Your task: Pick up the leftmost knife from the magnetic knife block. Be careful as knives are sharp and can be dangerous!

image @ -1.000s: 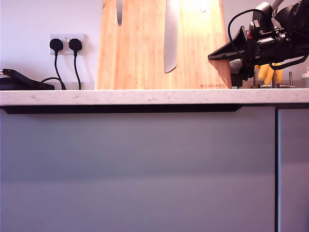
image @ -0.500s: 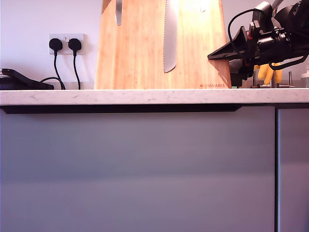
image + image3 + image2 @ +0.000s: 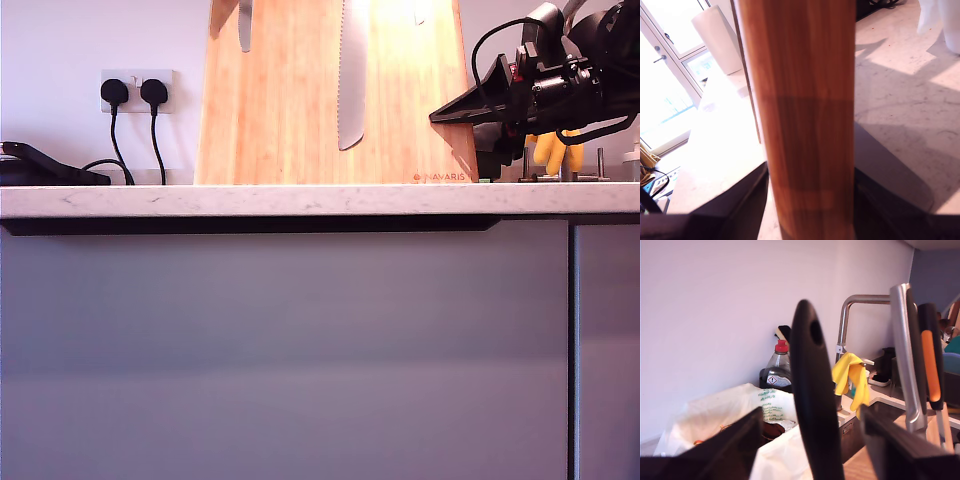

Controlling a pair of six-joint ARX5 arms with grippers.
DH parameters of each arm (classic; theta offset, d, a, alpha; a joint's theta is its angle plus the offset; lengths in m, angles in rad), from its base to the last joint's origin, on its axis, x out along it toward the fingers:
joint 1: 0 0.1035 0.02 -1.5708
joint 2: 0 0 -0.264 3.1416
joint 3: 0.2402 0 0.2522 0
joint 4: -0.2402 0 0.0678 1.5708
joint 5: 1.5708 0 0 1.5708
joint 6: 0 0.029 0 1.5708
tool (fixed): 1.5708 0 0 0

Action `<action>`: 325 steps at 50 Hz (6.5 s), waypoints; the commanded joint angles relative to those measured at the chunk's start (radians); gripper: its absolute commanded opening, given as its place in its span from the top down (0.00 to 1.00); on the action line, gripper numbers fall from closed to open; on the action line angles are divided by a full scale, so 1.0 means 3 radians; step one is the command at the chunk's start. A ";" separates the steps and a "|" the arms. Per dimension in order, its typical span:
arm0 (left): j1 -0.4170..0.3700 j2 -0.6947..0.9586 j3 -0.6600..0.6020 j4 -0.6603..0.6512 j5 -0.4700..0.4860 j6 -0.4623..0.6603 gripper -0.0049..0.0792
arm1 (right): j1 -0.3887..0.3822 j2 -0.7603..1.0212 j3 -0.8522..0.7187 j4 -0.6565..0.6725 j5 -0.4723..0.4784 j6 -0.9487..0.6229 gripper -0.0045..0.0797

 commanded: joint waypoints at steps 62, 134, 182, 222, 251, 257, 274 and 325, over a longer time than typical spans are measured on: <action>-0.0006 0.0088 0.0032 0.0000 0.0034 -0.0055 0.97 | 0.0069 -0.0037 0.0013 0.0034 0.0137 0.0029 0.96; 0.0301 -0.0004 0.0033 -0.0317 0.0849 -0.0809 0.97 | 0.0069 -0.0037 0.0013 0.0036 0.0159 -0.0024 0.96; 0.0638 -0.0004 0.0033 -0.0500 0.1447 -0.1069 0.97 | 0.0069 -0.0037 0.0013 0.0034 0.0161 -0.0023 0.96; 0.0898 -0.0004 0.0033 -0.0843 0.1779 -0.1081 0.97 | 0.0069 -0.0037 0.0013 0.0032 0.0237 -0.0023 0.96; 0.0932 -0.0004 0.0033 -0.0879 0.2080 -0.1160 0.97 | 0.0069 -0.0037 0.0013 0.0023 0.0238 -0.0022 0.96; 0.0932 -0.0003 0.0033 -0.0872 0.2075 -0.1157 0.97 | 0.0069 -0.0037 0.0013 0.0020 0.0238 -0.0022 0.96; 0.0931 -0.0001 0.0033 -0.0833 0.1948 -0.1153 0.97 | 0.0069 -0.0037 0.0013 0.0011 0.0238 -0.0022 0.96; 0.0469 0.0093 0.0033 -0.0080 0.0982 -0.0779 0.97 | 0.0069 -0.0037 0.0013 0.0008 0.0234 0.0032 0.96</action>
